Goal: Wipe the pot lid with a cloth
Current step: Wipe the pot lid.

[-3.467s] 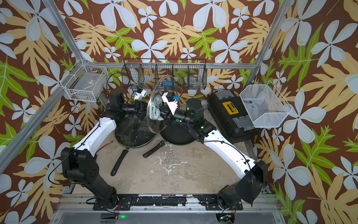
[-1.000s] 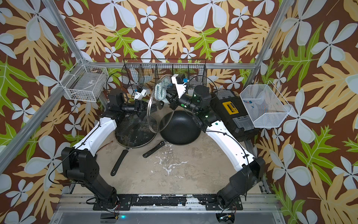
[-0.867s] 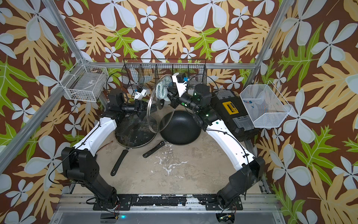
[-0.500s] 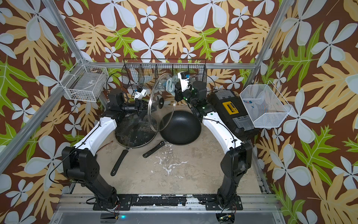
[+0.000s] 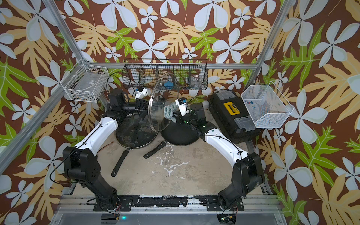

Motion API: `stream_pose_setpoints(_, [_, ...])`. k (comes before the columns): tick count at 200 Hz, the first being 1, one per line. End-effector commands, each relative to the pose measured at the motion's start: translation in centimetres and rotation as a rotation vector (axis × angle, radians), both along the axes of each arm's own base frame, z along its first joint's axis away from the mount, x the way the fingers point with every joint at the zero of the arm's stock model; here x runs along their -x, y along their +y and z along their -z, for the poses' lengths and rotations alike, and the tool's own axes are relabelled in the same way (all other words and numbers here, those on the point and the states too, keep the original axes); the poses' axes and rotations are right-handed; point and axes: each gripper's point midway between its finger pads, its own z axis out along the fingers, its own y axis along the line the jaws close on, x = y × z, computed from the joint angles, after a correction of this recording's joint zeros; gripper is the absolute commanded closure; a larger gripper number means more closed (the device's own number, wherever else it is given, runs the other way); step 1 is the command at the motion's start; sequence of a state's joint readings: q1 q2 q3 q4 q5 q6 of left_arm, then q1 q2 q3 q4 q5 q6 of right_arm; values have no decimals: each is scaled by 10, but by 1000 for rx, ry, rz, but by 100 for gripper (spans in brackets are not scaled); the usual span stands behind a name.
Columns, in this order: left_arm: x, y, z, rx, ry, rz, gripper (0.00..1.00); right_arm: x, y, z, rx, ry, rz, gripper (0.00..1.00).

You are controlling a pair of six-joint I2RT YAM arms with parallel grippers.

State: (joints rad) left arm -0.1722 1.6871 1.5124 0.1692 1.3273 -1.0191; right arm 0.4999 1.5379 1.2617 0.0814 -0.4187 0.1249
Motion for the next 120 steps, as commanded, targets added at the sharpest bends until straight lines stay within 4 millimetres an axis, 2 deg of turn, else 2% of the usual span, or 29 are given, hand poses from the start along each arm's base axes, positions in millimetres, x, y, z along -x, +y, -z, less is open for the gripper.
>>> stream_pose_setpoints(1, [5,1,-19,22,-127,23,100,34,19,-9,12,-43,-105,100])
stream_pose_setpoints(14, [5,1,-17,21,-124,21,100,54,30,-20,-5,-60,-160,100])
stream_pose_setpoints(39, [5,1,-11,19,-112,20,100,96,51,-53,-95,-96,-290,100])
stream_pose_setpoints(55, [5,1,-11,18,-110,21,100,110,56,-61,-127,-96,-337,100])
stream_pose_setpoints(66, [5,1,-13,19,-115,20,100,111,56,-57,-119,-83,-337,100])
stream_pose_setpoints(120, [7,2,-17,21,-122,28,100,65,40,12,24,5,-179,100])
